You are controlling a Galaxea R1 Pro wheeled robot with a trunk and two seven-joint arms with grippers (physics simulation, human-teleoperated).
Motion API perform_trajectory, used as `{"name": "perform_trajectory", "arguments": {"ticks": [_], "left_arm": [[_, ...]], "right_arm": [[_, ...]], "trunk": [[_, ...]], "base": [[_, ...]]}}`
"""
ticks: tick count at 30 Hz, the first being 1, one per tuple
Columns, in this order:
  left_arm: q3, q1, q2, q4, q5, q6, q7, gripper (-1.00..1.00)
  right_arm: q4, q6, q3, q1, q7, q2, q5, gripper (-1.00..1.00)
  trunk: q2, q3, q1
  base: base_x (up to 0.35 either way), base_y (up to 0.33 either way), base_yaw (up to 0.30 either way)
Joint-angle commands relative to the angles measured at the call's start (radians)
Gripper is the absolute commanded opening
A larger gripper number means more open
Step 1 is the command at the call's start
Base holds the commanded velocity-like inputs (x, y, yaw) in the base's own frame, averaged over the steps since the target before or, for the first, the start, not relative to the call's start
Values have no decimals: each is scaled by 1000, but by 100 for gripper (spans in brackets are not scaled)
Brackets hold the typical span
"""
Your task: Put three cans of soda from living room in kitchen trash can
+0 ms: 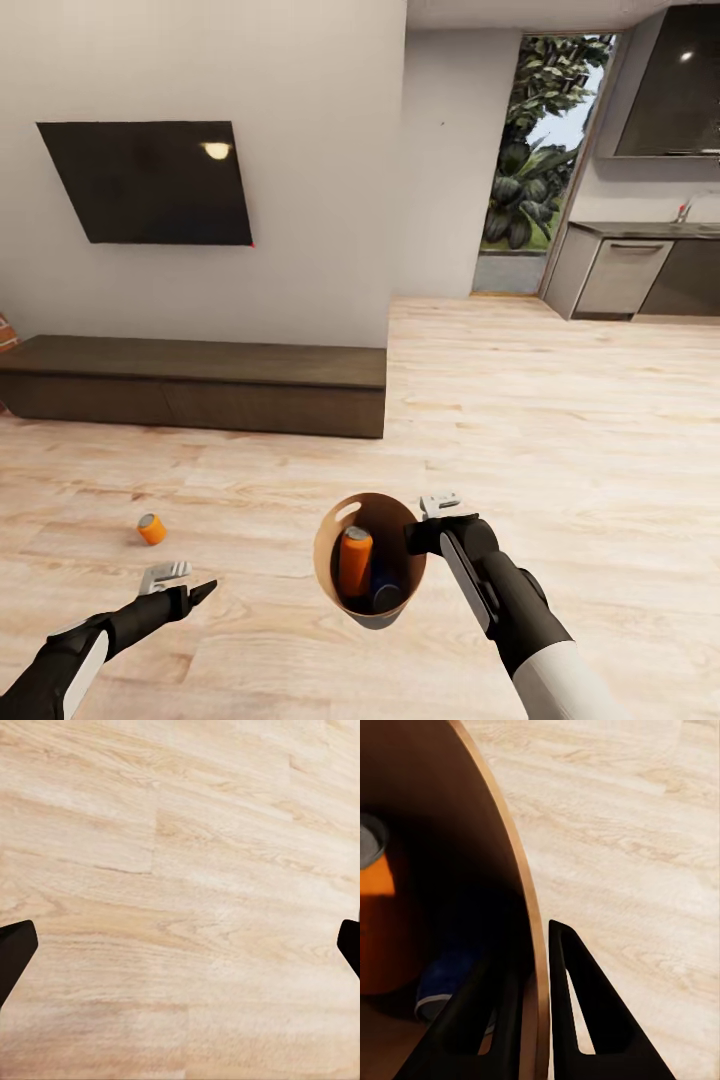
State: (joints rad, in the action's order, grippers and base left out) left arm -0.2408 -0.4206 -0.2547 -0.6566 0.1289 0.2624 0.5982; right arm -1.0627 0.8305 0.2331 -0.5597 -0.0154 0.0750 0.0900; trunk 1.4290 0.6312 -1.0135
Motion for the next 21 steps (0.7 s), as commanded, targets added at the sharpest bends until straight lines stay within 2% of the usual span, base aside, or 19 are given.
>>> {"name": "perform_trajectory", "arguments": {"ticks": [1,21], "left_arm": [[0,0,0,0,0,0,0,100],[0,0,0,0,0,0,0,100]], "right_arm": [[0,-1,0,0,5,0,14,-100],[0,-1,0,0,5,0,14,-100]], "trunk": [[0,-2,0],[0,-35,0]], "base": [[0,0,0],[0,0,0]]}}
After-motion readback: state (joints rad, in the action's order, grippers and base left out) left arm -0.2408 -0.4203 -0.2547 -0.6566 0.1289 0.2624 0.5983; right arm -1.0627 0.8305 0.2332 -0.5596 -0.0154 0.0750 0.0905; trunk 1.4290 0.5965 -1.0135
